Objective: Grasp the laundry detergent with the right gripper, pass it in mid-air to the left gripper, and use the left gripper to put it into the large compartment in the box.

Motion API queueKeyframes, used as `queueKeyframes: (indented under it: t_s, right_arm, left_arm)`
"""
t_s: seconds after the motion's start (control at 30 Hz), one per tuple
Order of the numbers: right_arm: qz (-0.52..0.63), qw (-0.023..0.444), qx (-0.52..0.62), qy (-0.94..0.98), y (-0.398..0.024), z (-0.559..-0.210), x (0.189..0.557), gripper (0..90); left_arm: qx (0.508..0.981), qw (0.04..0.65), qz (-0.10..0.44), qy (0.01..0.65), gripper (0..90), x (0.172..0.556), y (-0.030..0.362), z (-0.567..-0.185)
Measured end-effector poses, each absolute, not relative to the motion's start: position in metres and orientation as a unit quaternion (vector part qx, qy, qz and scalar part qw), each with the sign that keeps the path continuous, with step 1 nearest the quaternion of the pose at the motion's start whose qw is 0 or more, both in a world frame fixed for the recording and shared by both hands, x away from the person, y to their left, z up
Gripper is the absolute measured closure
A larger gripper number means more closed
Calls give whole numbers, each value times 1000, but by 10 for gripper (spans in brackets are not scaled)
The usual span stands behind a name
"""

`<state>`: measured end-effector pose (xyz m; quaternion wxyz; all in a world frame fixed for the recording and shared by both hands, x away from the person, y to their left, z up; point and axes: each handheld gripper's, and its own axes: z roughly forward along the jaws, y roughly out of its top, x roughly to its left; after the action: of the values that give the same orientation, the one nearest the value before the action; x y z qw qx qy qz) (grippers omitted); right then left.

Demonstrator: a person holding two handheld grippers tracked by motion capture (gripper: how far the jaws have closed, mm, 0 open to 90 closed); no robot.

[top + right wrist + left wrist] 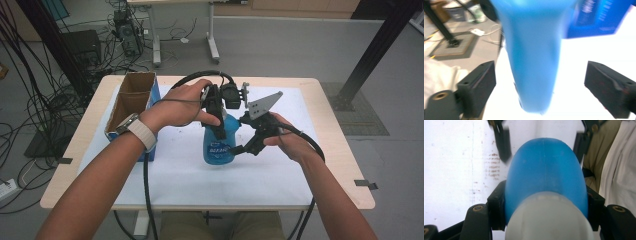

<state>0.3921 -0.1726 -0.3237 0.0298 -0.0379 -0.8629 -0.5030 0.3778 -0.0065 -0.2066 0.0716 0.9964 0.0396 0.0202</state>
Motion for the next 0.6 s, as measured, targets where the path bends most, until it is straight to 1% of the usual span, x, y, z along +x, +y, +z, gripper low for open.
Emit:
queueKeyframes:
  t_s: [0.03, 0.2, 0.4, 0.6]
  right_arm:
    - [-495, 16, -52, -867, -178, -324, 393, 60]
    - [-446, -5, -62, -893, -192, -322, 393, 62]
    - [-395, -21, -59, -917, -203, -317, 392, 65]
    - [-348, -33, -62, -935, -215, -309, 393, 68]
  left_arm:
    - [996, 71, 22, 41, 374, 378, -6, -207]
    - [995, 67, 29, 62, 374, 379, -2, -204]
    - [991, 76, 41, 100, 373, 381, 1, -194]
    - [986, 72, 58, 136, 373, 382, 5, -183]
